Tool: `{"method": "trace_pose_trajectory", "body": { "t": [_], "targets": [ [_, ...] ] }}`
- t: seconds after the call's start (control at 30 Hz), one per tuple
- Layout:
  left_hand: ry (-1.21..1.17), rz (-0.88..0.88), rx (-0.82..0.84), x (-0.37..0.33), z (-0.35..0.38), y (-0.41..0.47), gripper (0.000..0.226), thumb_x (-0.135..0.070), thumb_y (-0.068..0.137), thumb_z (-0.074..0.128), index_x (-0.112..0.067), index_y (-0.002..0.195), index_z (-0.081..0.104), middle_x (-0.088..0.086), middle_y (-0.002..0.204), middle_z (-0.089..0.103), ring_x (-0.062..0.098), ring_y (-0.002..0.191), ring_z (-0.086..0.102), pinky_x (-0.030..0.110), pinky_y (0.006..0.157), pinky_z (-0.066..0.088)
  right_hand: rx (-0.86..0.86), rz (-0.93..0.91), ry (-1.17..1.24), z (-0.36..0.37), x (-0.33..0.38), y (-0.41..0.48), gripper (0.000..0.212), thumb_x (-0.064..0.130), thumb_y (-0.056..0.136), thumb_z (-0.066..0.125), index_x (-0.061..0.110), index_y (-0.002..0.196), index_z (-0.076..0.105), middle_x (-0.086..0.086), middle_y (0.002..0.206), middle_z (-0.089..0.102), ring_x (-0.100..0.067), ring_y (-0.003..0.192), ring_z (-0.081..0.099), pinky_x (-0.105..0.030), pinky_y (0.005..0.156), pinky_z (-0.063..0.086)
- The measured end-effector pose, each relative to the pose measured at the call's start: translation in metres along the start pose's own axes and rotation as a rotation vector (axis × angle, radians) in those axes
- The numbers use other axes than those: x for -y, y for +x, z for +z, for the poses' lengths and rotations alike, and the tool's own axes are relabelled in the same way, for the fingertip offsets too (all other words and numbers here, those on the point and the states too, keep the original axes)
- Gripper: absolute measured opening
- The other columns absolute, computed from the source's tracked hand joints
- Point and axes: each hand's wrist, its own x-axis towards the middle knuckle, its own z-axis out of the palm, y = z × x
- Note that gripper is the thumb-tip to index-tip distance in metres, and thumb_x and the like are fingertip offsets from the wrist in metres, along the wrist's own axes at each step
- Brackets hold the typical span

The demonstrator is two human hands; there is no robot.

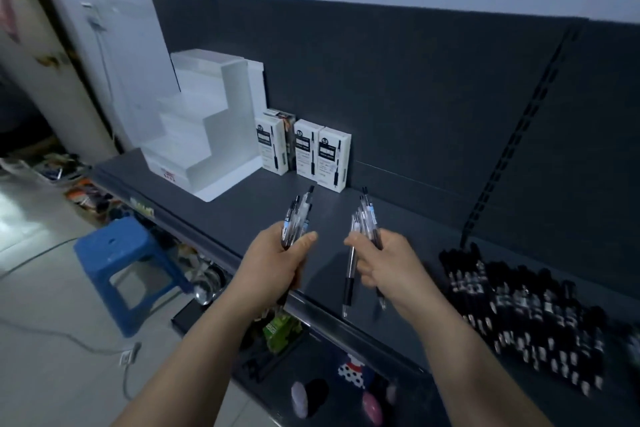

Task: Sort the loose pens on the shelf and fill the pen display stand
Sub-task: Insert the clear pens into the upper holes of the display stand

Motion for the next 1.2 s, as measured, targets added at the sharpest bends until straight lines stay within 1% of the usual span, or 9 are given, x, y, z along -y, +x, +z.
{"method": "trace_pose_trajectory", "body": {
  "t": [0.2, 0.37, 0.57, 0.63, 0.73, 0.8, 1.0, 1.1, 1.2],
  "targets": [
    [-0.098, -0.053, -0.033, 0.015, -0.031, 0.046, 0.028, -0.028, 0.087, 0.069, -0.007, 0.080, 0.052, 0.002, 0.051, 0.052, 0.014, 0.041, 0.046, 0.022, 0.044, 0.041, 0.044, -0.036, 0.018, 0.040, 0.023, 0.053, 0.016, 0.018, 0.094, 0.057, 0.014, 0.083, 0.046, 0.005, 0.057, 0.030, -0.009, 0.045, 0.024, -0.027, 0.046, 0.021],
    [-0.144, -0.042, -0.045, 0.019, -0.046, 0.086, 0.031, -0.021, 0.081, 0.076, -0.011, 0.074, 0.047, 0.002, 0.048, 0.047, 0.014, 0.039, 0.043, 0.020, 0.041, 0.039, 0.092, -0.069, 0.102, 0.064, 0.041, 0.103, 0.009, 0.014, 0.094, 0.057, 0.008, 0.090, 0.052, 0.001, 0.063, 0.043, -0.007, 0.046, 0.029, -0.023, 0.044, 0.024],
    [-0.223, -0.071, -0.050, 0.030, -0.075, 0.133, 0.023, -0.017, 0.082, 0.075, -0.007, 0.079, 0.053, -0.003, 0.046, 0.049, 0.017, 0.044, 0.044, 0.026, 0.046, 0.043, 0.144, -0.063, 0.174, 0.103, 0.055, 0.158, 0.024, 0.021, 0.099, 0.051, 0.000, 0.095, 0.062, 0.000, 0.065, 0.046, -0.010, 0.050, 0.033, -0.022, 0.043, 0.029],
    [-0.245, -0.068, -0.046, 0.035, -0.086, 0.143, 0.017, -0.016, 0.084, 0.073, -0.008, 0.082, 0.058, -0.005, 0.047, 0.050, 0.015, 0.044, 0.045, 0.026, 0.046, 0.043, 0.134, -0.062, 0.156, 0.116, 0.058, 0.173, 0.034, 0.025, 0.099, 0.049, -0.006, 0.101, 0.062, -0.001, 0.065, 0.050, -0.012, 0.053, 0.042, -0.025, 0.050, 0.039],
    [-0.287, -0.049, -0.025, 0.042, -0.103, 0.159, 0.018, -0.016, 0.085, 0.072, -0.017, 0.073, 0.058, -0.004, 0.046, 0.048, 0.012, 0.042, 0.044, 0.022, 0.045, 0.042, 0.122, -0.076, 0.105, 0.139, 0.063, 0.193, 0.036, 0.035, 0.098, 0.049, 0.003, 0.105, 0.066, 0.000, 0.074, 0.069, -0.017, 0.074, 0.066, -0.037, 0.080, 0.054],
    [-0.300, -0.039, -0.002, 0.048, -0.116, 0.171, 0.018, -0.019, 0.086, 0.071, -0.017, 0.074, 0.057, -0.004, 0.047, 0.049, 0.012, 0.041, 0.045, 0.022, 0.044, 0.042, 0.128, -0.088, 0.133, 0.158, 0.065, 0.204, 0.031, 0.036, 0.099, 0.048, 0.011, 0.104, 0.066, -0.003, 0.093, 0.075, -0.019, 0.092, 0.071, -0.041, 0.091, 0.053],
    [-0.323, -0.021, 0.109, 0.068, -0.180, 0.207, 0.013, -0.016, 0.086, 0.070, -0.015, 0.080, 0.058, -0.006, 0.046, 0.052, 0.010, 0.041, 0.045, 0.021, 0.044, 0.040, 0.084, -0.112, 0.215, 0.227, 0.080, 0.226, 0.027, 0.036, 0.101, 0.043, 0.020, 0.101, 0.065, 0.006, 0.096, 0.075, -0.004, 0.090, 0.070, -0.017, 0.072, 0.052],
    [-0.311, -0.008, 0.169, 0.079, -0.219, 0.222, 0.015, -0.015, 0.085, 0.071, -0.013, 0.077, 0.058, -0.004, 0.047, 0.052, 0.012, 0.042, 0.044, 0.022, 0.045, 0.039, 0.041, -0.094, 0.198, 0.264, 0.089, 0.233, 0.025, 0.038, 0.101, 0.042, 0.025, 0.097, 0.063, 0.021, 0.083, 0.073, 0.009, 0.079, 0.066, -0.008, 0.066, 0.048],
    [-0.291, 0.018, 0.218, 0.087, -0.252, 0.235, 0.016, -0.015, 0.086, 0.070, -0.013, 0.075, 0.058, -0.005, 0.049, 0.054, 0.009, 0.042, 0.046, 0.019, 0.045, 0.039, 0.016, -0.082, 0.151, 0.294, 0.097, 0.241, 0.030, 0.047, 0.098, 0.042, 0.029, 0.110, 0.063, 0.018, 0.100, 0.072, 0.006, 0.093, 0.066, -0.015, 0.082, 0.048]
  ]
}}
